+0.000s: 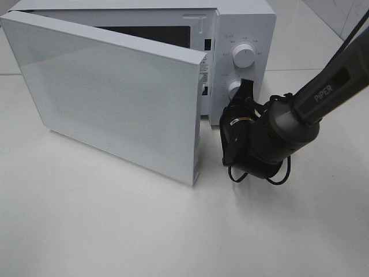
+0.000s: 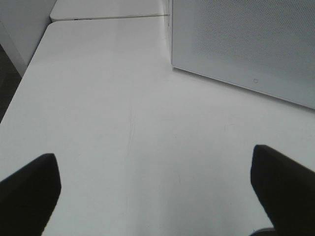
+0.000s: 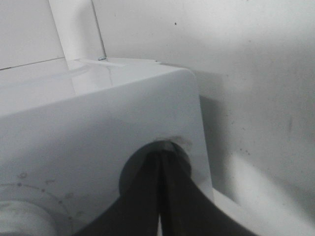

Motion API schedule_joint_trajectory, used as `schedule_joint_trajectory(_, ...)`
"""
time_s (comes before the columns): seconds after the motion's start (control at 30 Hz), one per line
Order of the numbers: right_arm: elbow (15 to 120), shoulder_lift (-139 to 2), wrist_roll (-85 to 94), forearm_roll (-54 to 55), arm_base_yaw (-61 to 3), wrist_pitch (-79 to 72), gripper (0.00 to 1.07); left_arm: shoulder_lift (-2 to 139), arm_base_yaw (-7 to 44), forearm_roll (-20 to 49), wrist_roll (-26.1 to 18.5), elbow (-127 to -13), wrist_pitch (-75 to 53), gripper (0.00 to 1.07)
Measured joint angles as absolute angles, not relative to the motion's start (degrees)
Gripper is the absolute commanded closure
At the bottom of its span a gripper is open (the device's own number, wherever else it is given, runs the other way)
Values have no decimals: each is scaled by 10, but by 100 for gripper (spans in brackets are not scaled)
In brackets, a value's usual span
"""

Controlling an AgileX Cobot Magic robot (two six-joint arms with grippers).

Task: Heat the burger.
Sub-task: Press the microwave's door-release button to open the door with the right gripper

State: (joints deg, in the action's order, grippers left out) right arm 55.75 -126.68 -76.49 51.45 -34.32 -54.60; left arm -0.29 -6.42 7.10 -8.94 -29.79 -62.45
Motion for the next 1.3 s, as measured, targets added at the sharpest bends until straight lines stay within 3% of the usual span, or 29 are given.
schedule_joint_trajectory(1.3,488,-1188,-672,450,-329,-455,107,-3,-64,71,-89,-298,-625,9)
